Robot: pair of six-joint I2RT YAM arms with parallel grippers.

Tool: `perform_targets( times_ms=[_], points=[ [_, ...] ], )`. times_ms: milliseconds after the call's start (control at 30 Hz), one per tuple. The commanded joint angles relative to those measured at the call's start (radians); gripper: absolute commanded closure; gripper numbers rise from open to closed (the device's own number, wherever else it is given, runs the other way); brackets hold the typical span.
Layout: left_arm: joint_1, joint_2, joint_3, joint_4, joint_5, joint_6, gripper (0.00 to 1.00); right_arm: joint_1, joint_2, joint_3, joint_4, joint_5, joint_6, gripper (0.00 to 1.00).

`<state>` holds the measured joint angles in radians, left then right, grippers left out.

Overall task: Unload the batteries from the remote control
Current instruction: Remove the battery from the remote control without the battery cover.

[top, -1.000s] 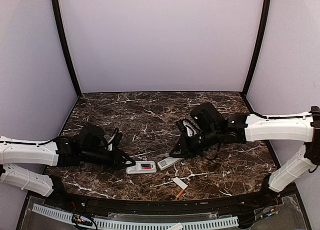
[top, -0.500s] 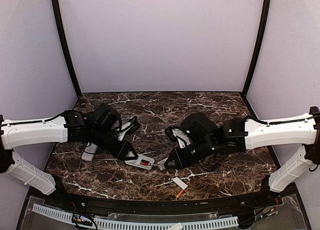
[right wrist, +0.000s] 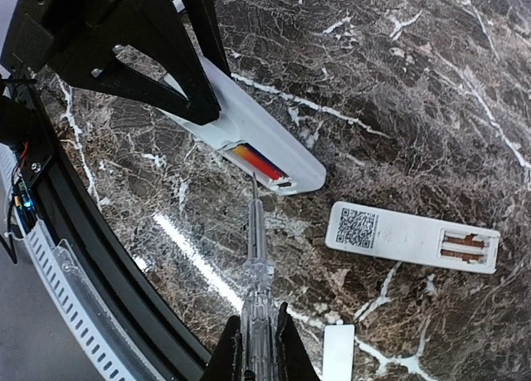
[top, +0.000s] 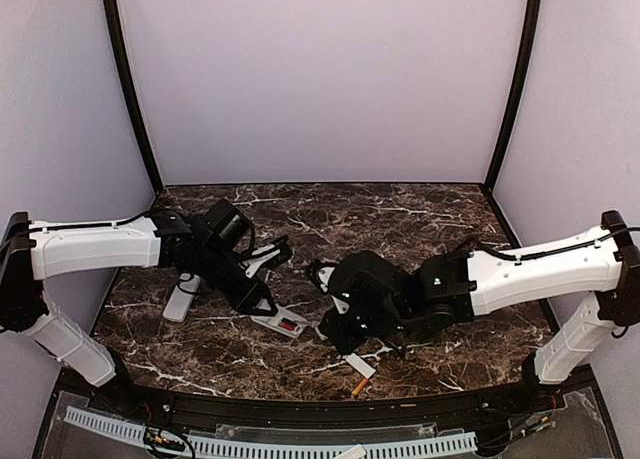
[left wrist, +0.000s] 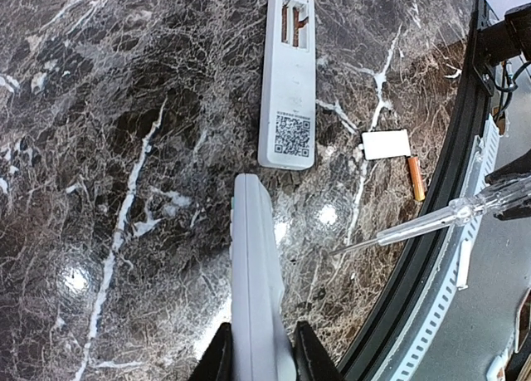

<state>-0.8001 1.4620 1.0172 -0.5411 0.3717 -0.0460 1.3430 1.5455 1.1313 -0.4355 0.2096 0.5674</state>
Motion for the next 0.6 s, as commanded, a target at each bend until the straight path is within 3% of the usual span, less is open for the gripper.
perform_targets(
  times_ms=[0, 567],
  points=[
    [0.039, 0.026, 0.047, -0.045, 0.049, 0.032, 1.00, 0.020, 0.053, 0.058, -0.019, 0.133, -0.101, 1.00],
    [0.105, 0.090, 0.076, -0.064, 0.125, 0.023, 1.00, 0.029, 0.164, 0.127, 0.005, 0.174, -0.195, 1.00]
  ],
)
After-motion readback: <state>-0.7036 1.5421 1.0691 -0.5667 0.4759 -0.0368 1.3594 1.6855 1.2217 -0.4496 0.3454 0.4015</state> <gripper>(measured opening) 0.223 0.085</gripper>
